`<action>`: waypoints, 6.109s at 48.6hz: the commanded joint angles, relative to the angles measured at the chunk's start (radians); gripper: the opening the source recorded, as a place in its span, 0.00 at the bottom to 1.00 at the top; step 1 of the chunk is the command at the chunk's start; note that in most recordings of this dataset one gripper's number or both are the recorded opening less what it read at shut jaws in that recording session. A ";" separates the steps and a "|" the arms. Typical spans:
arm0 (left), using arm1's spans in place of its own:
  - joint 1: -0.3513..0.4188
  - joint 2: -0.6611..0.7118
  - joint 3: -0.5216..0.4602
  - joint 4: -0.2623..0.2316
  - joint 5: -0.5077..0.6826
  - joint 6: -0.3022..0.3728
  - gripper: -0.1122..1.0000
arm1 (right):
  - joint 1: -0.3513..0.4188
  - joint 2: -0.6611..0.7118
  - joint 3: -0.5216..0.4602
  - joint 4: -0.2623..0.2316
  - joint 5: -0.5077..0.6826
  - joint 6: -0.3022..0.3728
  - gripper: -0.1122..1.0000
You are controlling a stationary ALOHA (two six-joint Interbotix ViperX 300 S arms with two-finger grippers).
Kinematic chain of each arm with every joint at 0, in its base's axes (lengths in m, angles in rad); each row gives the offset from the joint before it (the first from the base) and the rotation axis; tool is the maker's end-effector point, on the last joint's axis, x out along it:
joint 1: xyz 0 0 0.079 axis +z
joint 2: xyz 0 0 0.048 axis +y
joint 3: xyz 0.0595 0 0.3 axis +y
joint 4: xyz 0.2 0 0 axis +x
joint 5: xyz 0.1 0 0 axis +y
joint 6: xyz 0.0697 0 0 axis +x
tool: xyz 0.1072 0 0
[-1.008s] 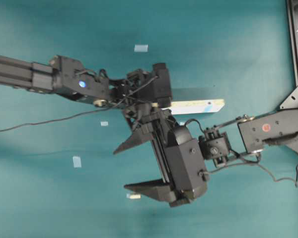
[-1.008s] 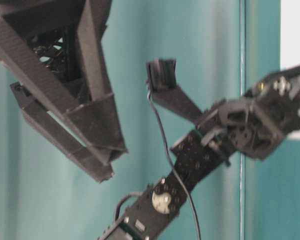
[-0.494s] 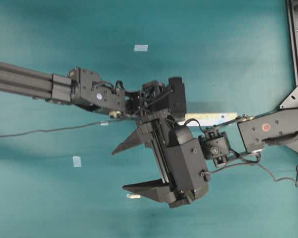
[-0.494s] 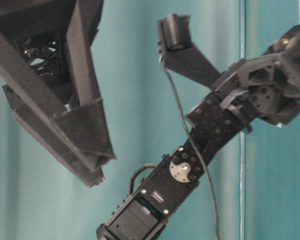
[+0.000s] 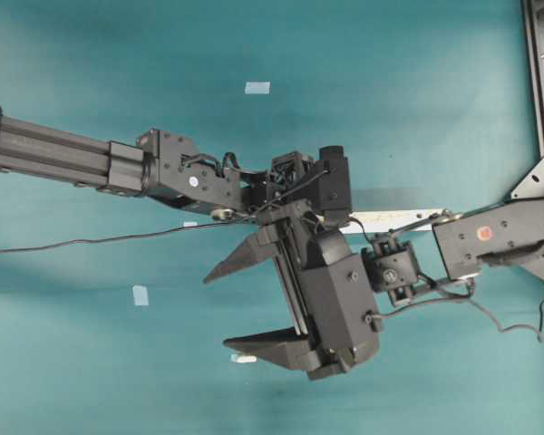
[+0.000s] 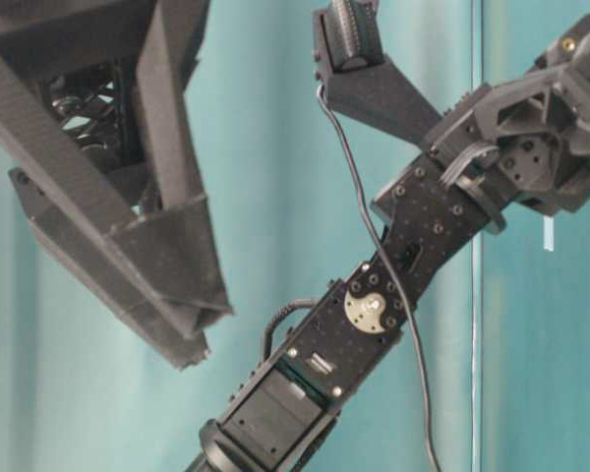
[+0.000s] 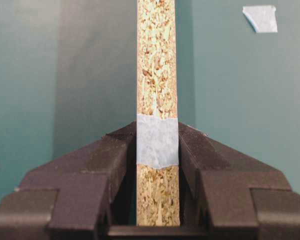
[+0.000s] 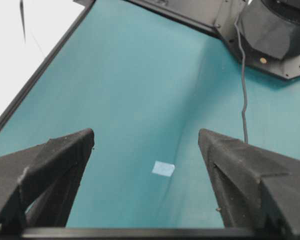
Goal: Move the wooden board into place and insert the rod into its hole.
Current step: 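Drag the board with the left gripper toward the table center, then lower the open right gripper over the wooden dowel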
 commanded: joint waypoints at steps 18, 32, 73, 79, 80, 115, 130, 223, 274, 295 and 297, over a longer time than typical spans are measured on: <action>0.000 -0.018 -0.032 0.002 0.003 -0.005 0.30 | 0.002 -0.011 -0.018 -0.002 -0.011 0.000 0.98; 0.000 -0.021 -0.032 0.002 0.006 -0.002 0.56 | 0.002 -0.011 -0.017 0.000 -0.006 0.000 0.98; -0.012 -0.186 0.143 0.000 0.017 -0.003 0.80 | 0.002 -0.011 -0.025 -0.002 -0.005 0.002 0.98; -0.014 -0.212 0.195 0.002 0.005 -0.003 0.80 | 0.006 -0.011 -0.026 -0.002 0.006 0.006 0.98; -0.014 -0.215 0.204 0.002 0.002 -0.005 0.80 | 0.008 -0.011 -0.028 -0.002 0.011 0.006 0.98; -0.012 -0.239 0.319 0.002 -0.181 0.014 0.80 | 0.077 0.169 -0.293 0.054 0.588 0.064 0.98; -0.014 -0.210 0.359 0.002 -0.279 0.015 0.80 | 0.112 0.259 -0.354 0.097 0.724 0.078 0.98; -0.014 -0.098 0.459 0.000 -0.618 0.015 0.79 | 0.103 0.537 -0.410 0.101 0.658 0.368 0.81; -0.023 -0.095 0.459 0.002 -0.617 0.015 0.79 | 0.103 0.554 -0.408 0.101 0.650 0.390 0.51; -0.023 -0.097 0.459 0.000 -0.617 0.015 0.79 | 0.104 0.554 -0.408 0.104 0.640 0.433 0.21; -0.023 -0.095 0.459 0.000 -0.617 0.015 0.79 | 0.106 0.554 -0.408 0.103 0.637 0.433 0.21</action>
